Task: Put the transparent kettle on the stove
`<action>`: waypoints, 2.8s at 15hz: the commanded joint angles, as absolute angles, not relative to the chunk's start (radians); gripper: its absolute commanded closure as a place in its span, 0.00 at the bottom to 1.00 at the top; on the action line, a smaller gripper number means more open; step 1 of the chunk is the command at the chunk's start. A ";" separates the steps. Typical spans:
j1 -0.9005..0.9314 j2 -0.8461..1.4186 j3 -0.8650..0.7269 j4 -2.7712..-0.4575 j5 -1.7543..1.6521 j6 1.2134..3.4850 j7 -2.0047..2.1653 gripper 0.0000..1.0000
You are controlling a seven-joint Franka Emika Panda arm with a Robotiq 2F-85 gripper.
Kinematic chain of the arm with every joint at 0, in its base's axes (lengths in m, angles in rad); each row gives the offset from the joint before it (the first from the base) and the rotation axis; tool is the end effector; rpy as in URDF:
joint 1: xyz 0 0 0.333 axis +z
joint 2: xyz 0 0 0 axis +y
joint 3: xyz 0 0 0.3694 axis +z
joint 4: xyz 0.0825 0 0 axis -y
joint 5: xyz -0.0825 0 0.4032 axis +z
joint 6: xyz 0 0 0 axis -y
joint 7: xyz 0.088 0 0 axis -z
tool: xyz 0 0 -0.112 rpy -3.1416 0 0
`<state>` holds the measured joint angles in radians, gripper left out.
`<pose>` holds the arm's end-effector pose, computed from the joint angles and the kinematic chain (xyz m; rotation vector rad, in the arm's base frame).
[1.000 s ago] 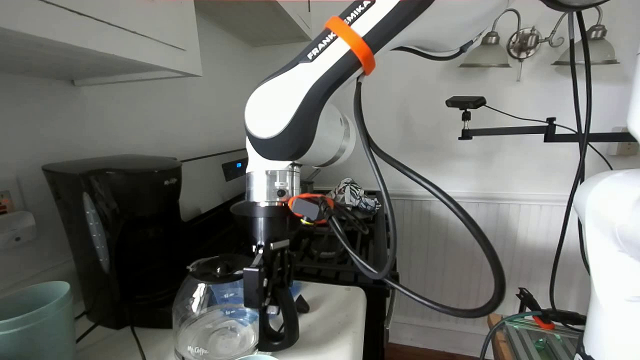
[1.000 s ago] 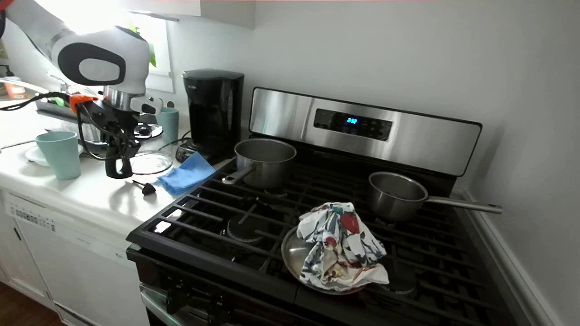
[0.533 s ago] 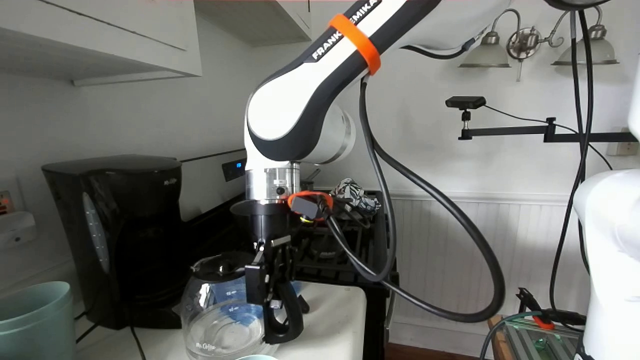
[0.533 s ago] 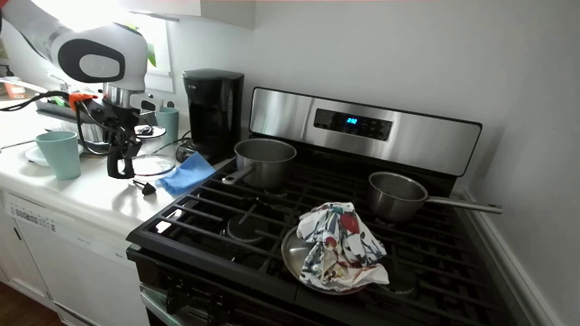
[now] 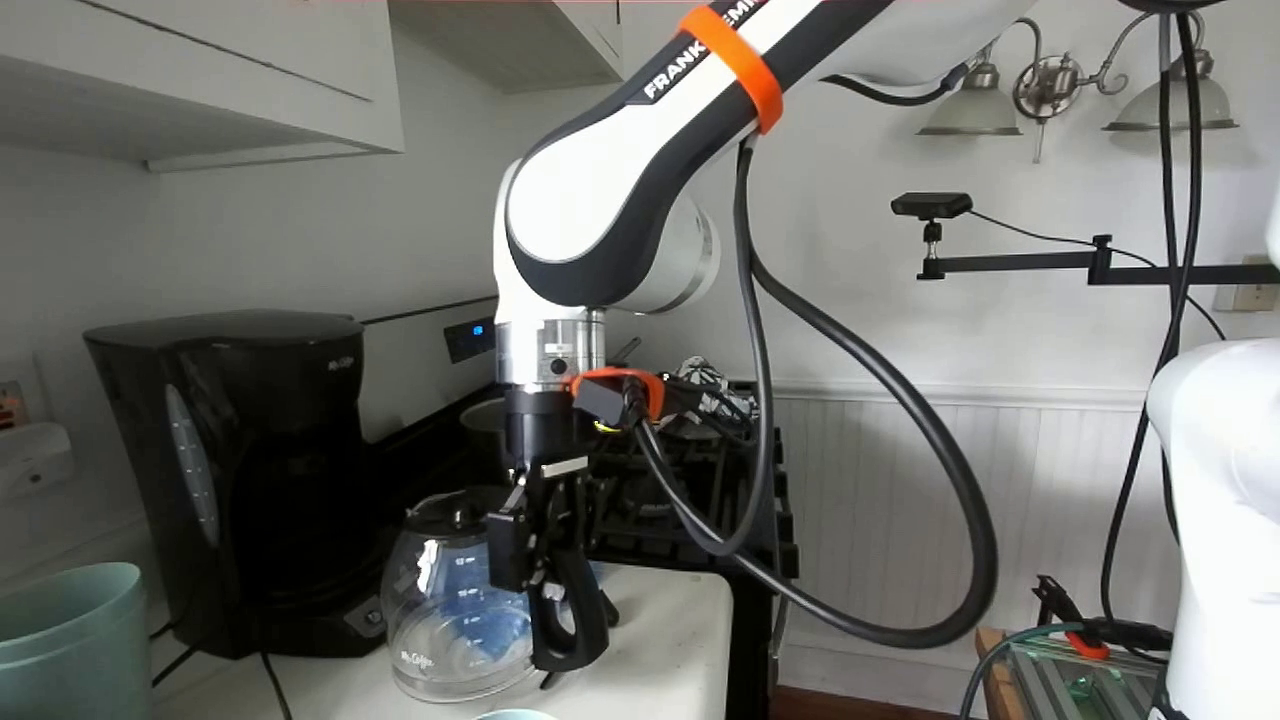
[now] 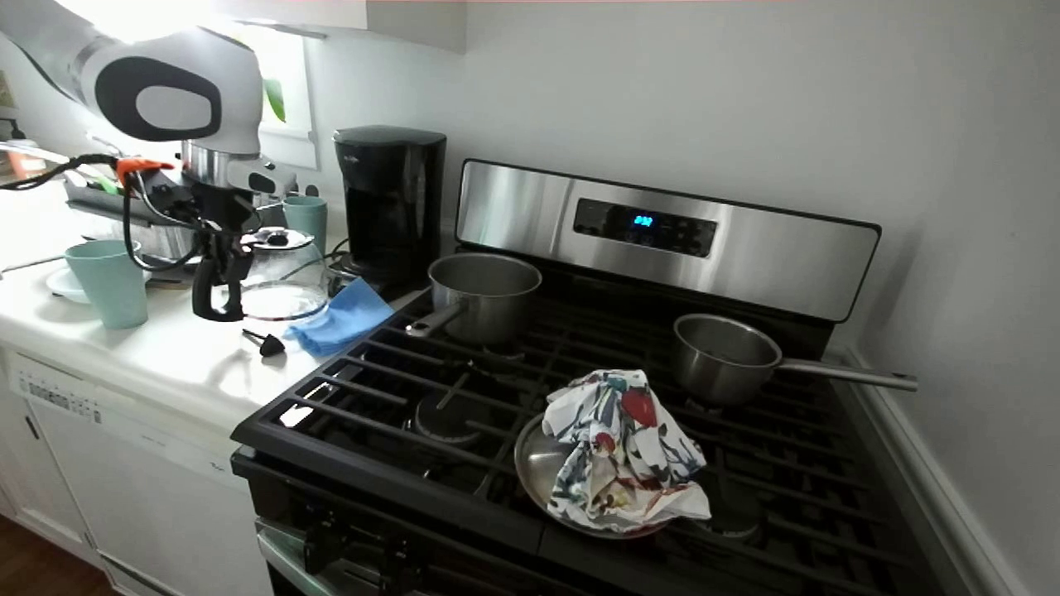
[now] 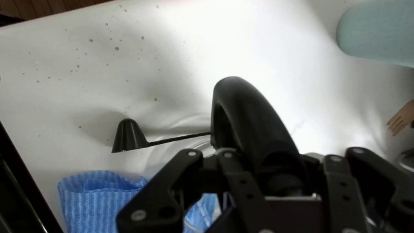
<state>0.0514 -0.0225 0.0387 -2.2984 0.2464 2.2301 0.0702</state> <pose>0.5153 0.0551 0.3905 -2.9475 0.2007 0.0897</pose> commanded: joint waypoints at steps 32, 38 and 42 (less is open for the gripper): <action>-0.070 -0.300 0.048 -2.471 0.151 2.224 0.783 1.00; -0.123 -0.321 0.021 -2.502 0.149 2.245 0.854 1.00; -0.157 -0.338 -0.008 -2.533 0.138 2.266 0.842 1.00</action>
